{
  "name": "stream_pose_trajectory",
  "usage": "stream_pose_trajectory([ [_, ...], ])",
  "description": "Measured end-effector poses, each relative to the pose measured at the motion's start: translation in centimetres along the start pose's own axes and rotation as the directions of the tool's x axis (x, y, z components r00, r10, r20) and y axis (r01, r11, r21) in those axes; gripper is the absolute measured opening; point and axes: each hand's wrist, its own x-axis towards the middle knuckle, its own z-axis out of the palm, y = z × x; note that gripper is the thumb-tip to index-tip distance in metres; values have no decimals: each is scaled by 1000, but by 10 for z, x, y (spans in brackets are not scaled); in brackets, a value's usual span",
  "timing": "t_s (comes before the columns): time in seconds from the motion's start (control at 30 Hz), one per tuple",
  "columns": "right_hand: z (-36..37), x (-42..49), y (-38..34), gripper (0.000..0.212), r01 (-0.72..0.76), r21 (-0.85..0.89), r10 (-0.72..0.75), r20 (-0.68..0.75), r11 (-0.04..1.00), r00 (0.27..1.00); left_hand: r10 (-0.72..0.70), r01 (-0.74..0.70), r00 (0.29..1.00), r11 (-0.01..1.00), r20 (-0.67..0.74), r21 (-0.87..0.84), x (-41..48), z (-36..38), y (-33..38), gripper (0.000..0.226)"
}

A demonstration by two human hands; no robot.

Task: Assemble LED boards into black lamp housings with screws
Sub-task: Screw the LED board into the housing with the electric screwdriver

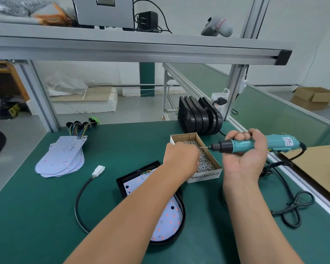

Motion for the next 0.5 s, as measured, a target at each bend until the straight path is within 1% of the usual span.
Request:
stream_pose_trajectory([
  [0.13,1,-1,1,16,-11,2,11,7,1000,1000,-23,26,999,993,23,-114,-2,-5,-2,13],
  [0.23,1,-2,1,16,-17,-1,17,13,1000,1000,-12,19,999,982,36,-190,-6,-9,-3,17],
  [0.3,2,-3,2,16,-23,4,23,18,1000,1000,-18,20,1000,965,12,-263,-13,-15,-6,19],
  [0.37,3,-4,3,16,-38,5,38,32,999,999,-43,21,997,943,-58,-332,-23,-24,-14,21],
  [0.43,4,-8,6,16,-57,-13,58,57,998,997,-97,29,987,896,-132,-442,-38,-36,-27,21],
  [0.5,7,-16,13,16,-85,-48,89,85,995,992,-163,32,974,789,-159,-613,-58,-44,-46,20],
])
